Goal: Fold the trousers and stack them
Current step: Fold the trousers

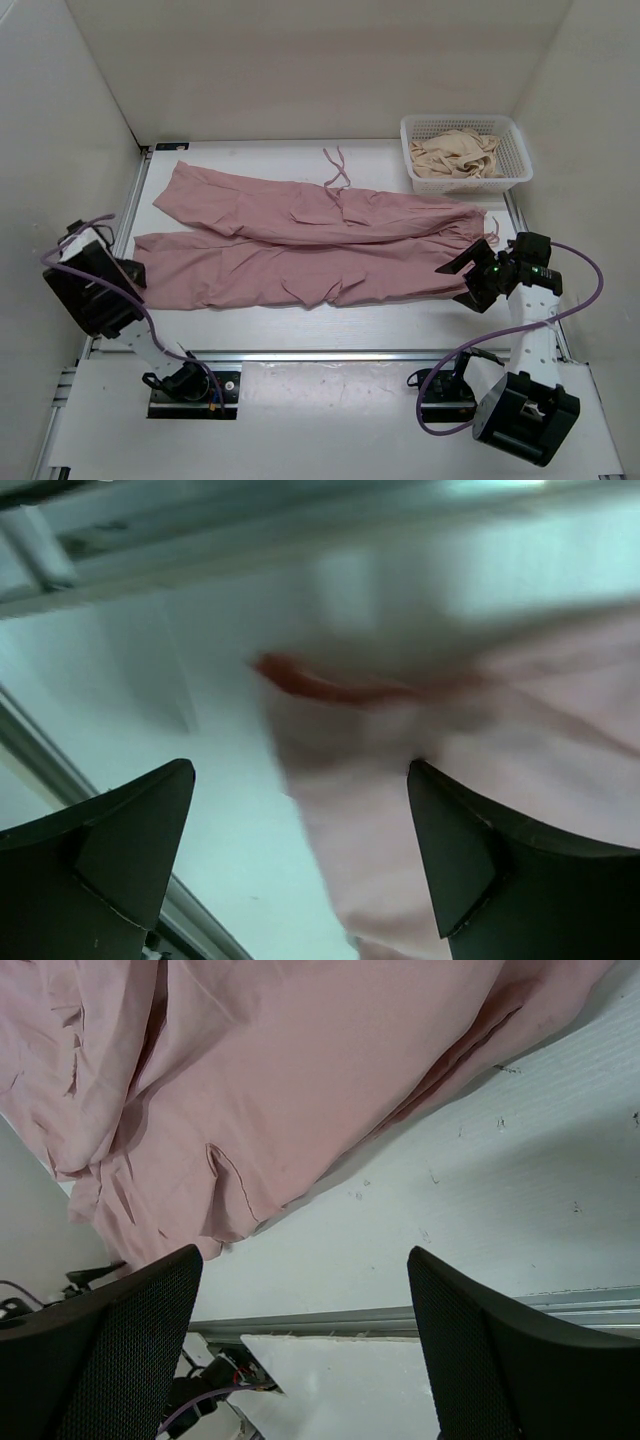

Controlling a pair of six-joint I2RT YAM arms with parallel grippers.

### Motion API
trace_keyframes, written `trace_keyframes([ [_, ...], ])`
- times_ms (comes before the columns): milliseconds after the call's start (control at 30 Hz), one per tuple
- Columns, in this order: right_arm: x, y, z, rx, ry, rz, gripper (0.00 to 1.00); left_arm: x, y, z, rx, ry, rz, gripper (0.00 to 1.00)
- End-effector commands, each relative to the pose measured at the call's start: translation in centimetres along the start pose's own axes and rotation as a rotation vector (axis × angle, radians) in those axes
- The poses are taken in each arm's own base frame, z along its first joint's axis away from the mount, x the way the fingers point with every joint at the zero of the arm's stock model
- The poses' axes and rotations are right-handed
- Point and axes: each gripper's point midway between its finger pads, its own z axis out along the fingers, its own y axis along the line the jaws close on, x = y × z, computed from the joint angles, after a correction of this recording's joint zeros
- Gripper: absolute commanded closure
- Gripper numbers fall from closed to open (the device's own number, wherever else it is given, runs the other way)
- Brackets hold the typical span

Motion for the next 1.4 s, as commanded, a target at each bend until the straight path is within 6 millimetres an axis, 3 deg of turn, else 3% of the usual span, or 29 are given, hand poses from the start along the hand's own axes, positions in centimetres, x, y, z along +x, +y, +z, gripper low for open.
trace_keyframes([
  [0,-0.1,0.0,0.2,-0.007,0.006,-0.012,0.12,-1.6,2.4,0.1,0.019,-0.005,-0.074,0.01],
  [67,-0.2,0.1,0.2,-0.006,0.007,-0.011,0.12,-1.6,2.3,0.7,0.044,0.023,-0.084,0.01],
  [133,-0.2,0.1,0.2,-0.006,0.007,-0.011,0.12,-1.6,2.3,1.2,0.044,0.043,-0.091,0.14],
  [333,-0.2,0.1,0.2,-0.006,0.007,-0.002,0.12,-1.8,2.6,1.3,0.042,0.043,-0.101,0.24],
  [400,-0.2,0.1,0.2,-0.006,0.008,-0.002,0.12,-1.8,2.2,1.3,0.062,0.045,-0.103,0.33],
  [500,-0.1,0.0,0.2,-0.006,0.008,0.007,0.12,-1.6,0.4,0.2,0.112,0.019,-0.054,0.31],
  [667,-0.1,0.0,0.2,-0.006,0.008,0.007,0.12,-0.7,-0.3,-0.4,0.132,0.013,-0.022,0.24],
  [1100,-0.1,0.1,0.1,-0.01,0.001,0.012,0.12,3.1,-1.6,-1.7,0.212,0.042,0.052,0.27],
  [1367,0.0,0.5,-0.2,-0.027,-0.008,0.012,0.12,2.0,-1.7,-1.4,0.183,0.021,0.051,0.28],
])
